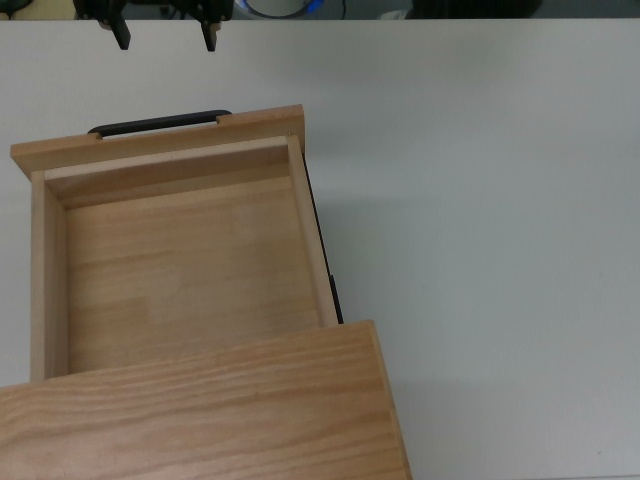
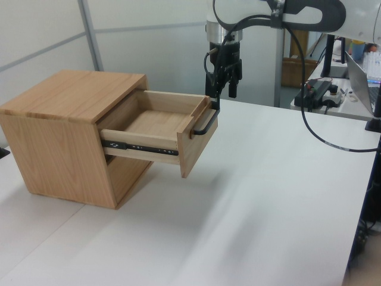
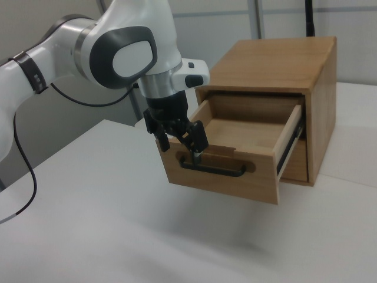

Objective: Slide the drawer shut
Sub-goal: 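Lower the gripper toward the open drawer's front panel beside the black handle, then push the drawer front with the gripper into the wooden cabinet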

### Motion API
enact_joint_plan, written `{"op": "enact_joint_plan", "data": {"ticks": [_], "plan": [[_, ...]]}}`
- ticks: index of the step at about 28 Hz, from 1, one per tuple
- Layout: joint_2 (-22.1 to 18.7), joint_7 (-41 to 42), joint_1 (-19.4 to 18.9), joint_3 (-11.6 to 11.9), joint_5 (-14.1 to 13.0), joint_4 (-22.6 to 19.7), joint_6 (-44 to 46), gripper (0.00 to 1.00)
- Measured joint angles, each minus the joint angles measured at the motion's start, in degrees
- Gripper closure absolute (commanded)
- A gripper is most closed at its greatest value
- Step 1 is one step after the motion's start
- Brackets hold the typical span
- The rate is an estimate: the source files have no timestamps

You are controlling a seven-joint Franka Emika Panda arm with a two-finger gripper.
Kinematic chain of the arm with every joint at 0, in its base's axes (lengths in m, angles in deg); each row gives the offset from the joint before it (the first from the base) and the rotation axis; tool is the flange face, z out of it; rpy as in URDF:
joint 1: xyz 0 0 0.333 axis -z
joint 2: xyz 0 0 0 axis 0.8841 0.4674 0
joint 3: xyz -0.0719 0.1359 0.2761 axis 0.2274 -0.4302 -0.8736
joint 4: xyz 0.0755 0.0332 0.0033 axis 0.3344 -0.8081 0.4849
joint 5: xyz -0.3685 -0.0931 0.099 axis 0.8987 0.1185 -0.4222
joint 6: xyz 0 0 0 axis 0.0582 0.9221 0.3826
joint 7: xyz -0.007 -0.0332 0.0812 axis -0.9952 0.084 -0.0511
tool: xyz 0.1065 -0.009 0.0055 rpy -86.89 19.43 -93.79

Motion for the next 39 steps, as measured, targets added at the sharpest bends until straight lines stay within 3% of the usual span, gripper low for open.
{"op": "enact_joint_plan", "data": {"ticks": [16, 17, 22, 23, 39], "plan": [[0.00, 0.10, 0.00, 0.00, 0.00, -0.15, 0.00, 0.02], [0.00, 0.11, 0.00, 0.00, 0.00, -0.15, 0.00, 0.08], [0.00, 0.27, -0.01, 0.00, 0.00, -0.15, 0.00, 0.93], [0.00, 0.31, -0.01, 0.00, 0.00, -0.15, 0.00, 1.00], [0.01, 0.88, -0.12, 0.00, 0.11, -0.76, 0.00, 1.00]]}}
